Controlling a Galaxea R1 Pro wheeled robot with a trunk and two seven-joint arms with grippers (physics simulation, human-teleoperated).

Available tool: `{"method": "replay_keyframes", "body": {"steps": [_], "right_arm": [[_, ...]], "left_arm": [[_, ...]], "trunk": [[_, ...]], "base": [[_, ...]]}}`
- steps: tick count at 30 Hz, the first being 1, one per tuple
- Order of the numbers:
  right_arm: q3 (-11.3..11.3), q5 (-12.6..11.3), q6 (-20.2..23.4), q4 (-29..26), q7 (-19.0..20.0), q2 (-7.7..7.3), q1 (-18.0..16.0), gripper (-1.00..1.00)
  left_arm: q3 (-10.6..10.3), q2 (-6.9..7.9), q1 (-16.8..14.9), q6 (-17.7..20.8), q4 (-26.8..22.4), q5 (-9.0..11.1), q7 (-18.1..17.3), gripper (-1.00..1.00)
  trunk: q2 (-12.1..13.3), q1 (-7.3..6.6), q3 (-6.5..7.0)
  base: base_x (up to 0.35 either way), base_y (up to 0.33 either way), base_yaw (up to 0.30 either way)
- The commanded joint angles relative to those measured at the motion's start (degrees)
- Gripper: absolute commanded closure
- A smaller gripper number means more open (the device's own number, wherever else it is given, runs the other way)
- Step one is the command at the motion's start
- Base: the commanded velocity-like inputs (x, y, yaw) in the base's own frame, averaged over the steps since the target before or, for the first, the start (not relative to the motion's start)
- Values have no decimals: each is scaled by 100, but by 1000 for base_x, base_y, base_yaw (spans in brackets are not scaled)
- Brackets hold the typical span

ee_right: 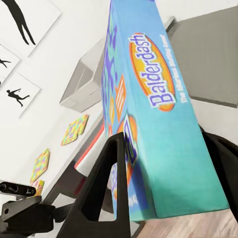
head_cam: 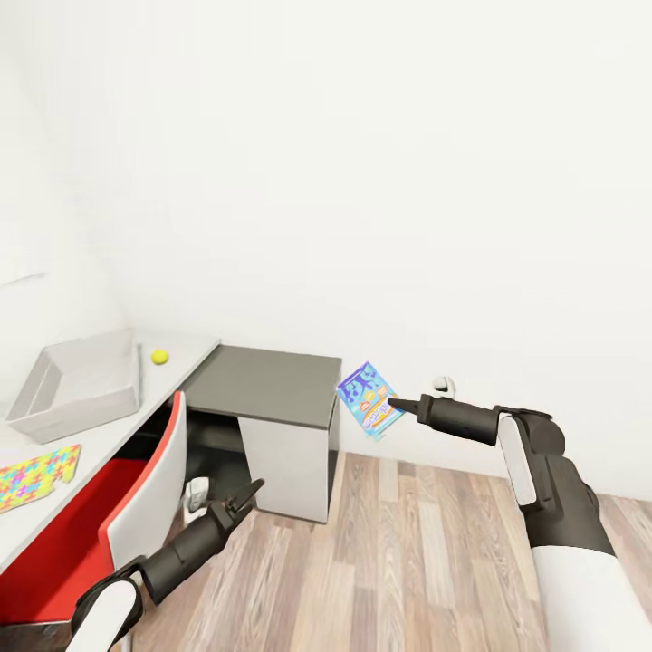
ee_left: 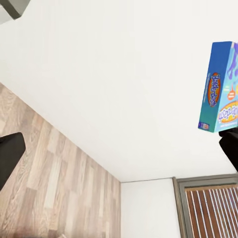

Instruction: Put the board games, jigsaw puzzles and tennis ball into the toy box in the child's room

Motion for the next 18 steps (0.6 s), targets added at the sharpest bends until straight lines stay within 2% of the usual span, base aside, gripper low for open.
{"method": "replay_keyframes", "body": {"steps": [1, 9, 18], "right_arm": [[-7, -19, 33, -3, 32, 0, -5, 100], [-12, -21, 33, -4, 32, -8, -4, 100], [-16, -20, 33, -4, 32, -9, -4, 100]], "left_arm": [[-4, 3, -6, 20, 1, 27, -1, -100], [-4, -2, -2, 15, 0, 30, -5, -100], [-17, 3, 46, 18, -283, 36, -243, -100]], "trunk": [[-12, 7, -12], [-12, 7, -12], [-12, 7, -1]], "base": [[337, 0, 276], [335, 0, 290], [86, 0, 299]]}}
